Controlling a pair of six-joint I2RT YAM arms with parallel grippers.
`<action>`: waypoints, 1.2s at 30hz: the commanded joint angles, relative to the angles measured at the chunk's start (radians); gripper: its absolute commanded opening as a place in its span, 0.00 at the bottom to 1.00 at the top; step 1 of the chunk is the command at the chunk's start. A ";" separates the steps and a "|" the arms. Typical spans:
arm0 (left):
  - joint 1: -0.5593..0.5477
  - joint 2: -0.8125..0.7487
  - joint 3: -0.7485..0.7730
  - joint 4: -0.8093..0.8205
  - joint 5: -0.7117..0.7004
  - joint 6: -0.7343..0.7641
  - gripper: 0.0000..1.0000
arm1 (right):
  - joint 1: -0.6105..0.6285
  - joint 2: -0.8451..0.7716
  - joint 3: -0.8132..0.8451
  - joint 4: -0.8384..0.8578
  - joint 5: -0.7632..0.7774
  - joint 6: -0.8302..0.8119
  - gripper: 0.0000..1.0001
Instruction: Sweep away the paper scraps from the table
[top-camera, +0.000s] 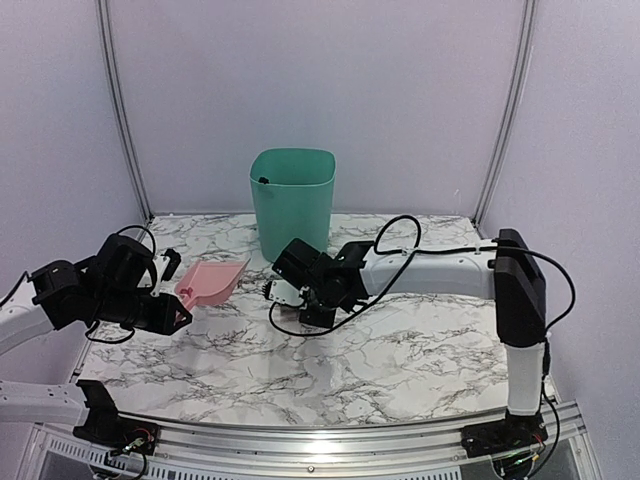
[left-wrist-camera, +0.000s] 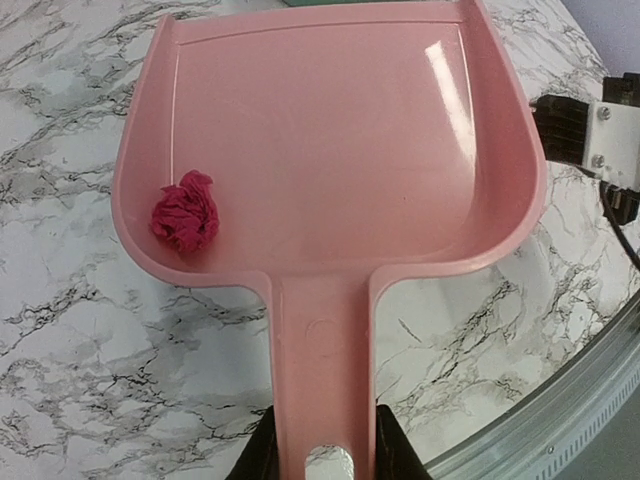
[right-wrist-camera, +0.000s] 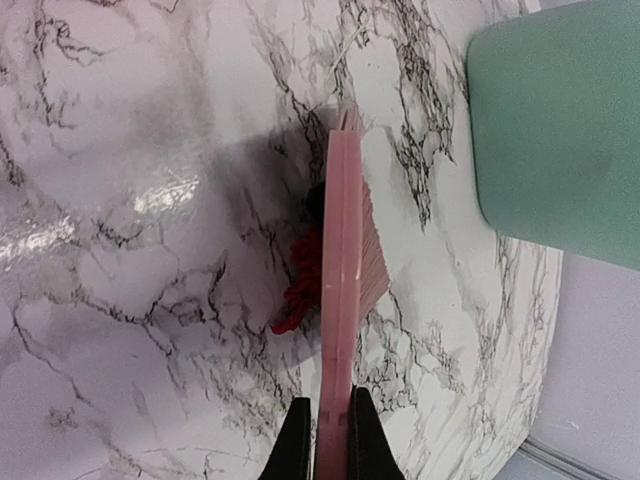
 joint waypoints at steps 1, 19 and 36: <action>-0.019 0.014 -0.014 -0.036 0.005 0.006 0.00 | 0.021 -0.139 -0.058 -0.048 -0.056 0.079 0.00; -0.140 0.393 0.178 -0.057 -0.040 0.102 0.00 | -0.120 -0.372 -0.196 -0.156 -0.052 0.769 0.00; -0.207 0.596 0.218 -0.048 -0.166 0.398 0.00 | -0.130 -0.203 -0.096 -0.003 -0.266 0.827 0.00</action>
